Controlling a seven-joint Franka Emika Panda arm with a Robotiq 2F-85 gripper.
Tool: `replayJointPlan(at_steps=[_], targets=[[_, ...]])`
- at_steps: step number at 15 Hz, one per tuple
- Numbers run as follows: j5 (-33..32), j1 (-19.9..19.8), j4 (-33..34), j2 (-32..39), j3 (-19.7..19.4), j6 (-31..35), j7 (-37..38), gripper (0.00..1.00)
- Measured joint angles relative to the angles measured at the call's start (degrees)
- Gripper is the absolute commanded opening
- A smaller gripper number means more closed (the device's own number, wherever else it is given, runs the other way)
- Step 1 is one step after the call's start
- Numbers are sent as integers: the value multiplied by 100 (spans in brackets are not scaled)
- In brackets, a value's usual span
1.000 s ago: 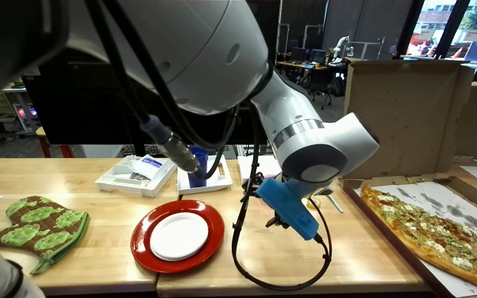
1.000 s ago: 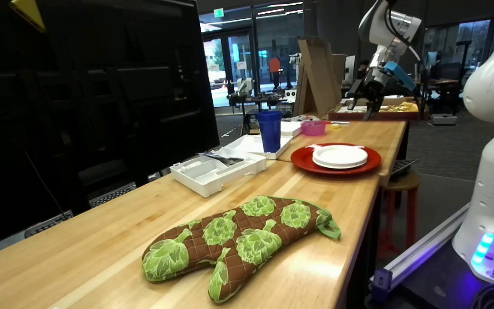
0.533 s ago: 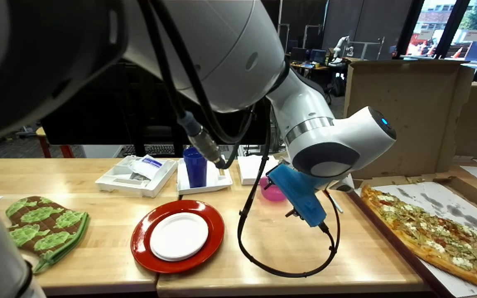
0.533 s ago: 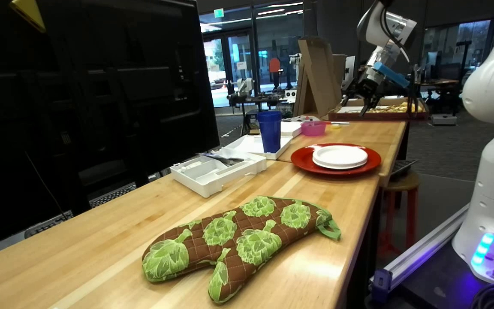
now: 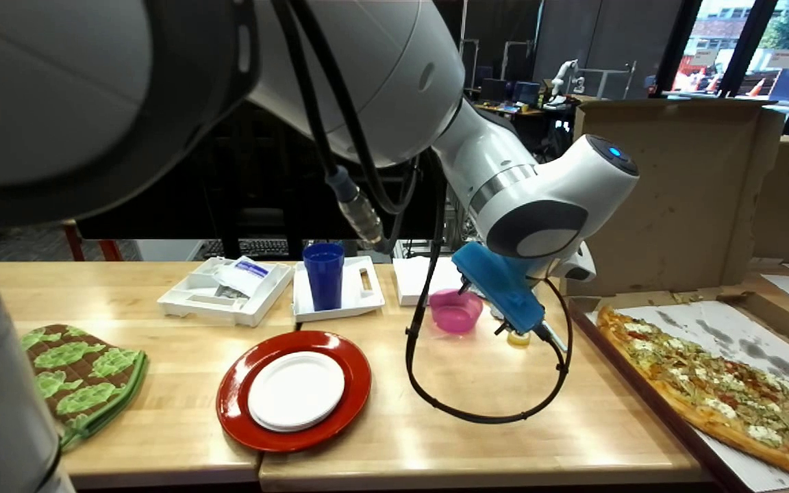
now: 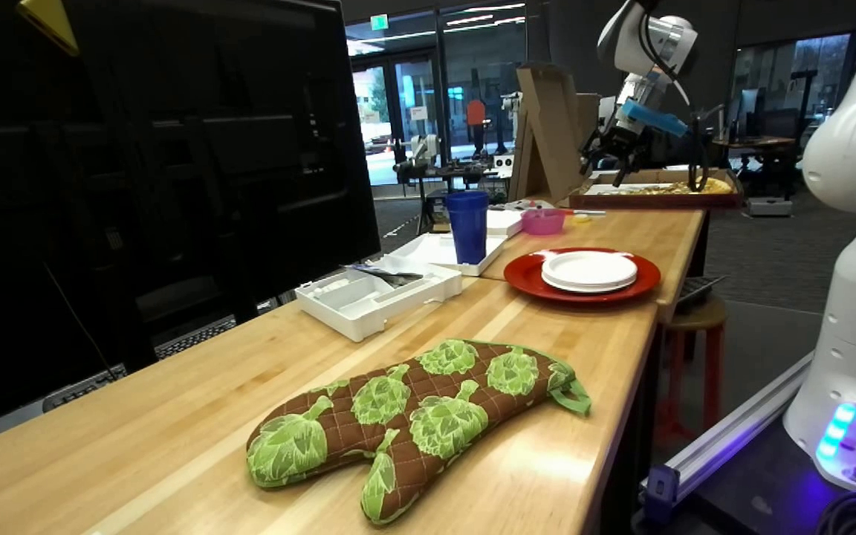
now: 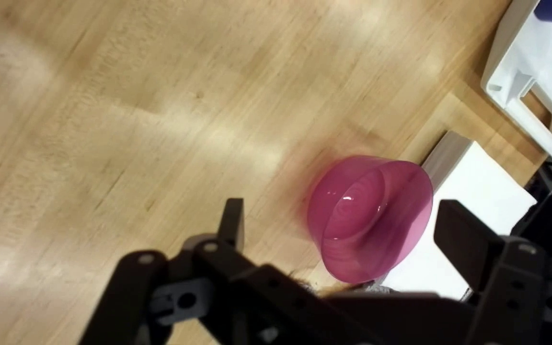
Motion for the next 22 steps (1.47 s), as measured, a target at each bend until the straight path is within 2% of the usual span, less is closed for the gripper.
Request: replayJointPlan(at_steps=[5, 14, 22], targets=[[-68, -6, 17, 18, 14, -6, 13, 100], [935, -9, 133, 244, 100, -73, -27, 100], [749, 7, 656, 677, 248, -115, 65, 100]])
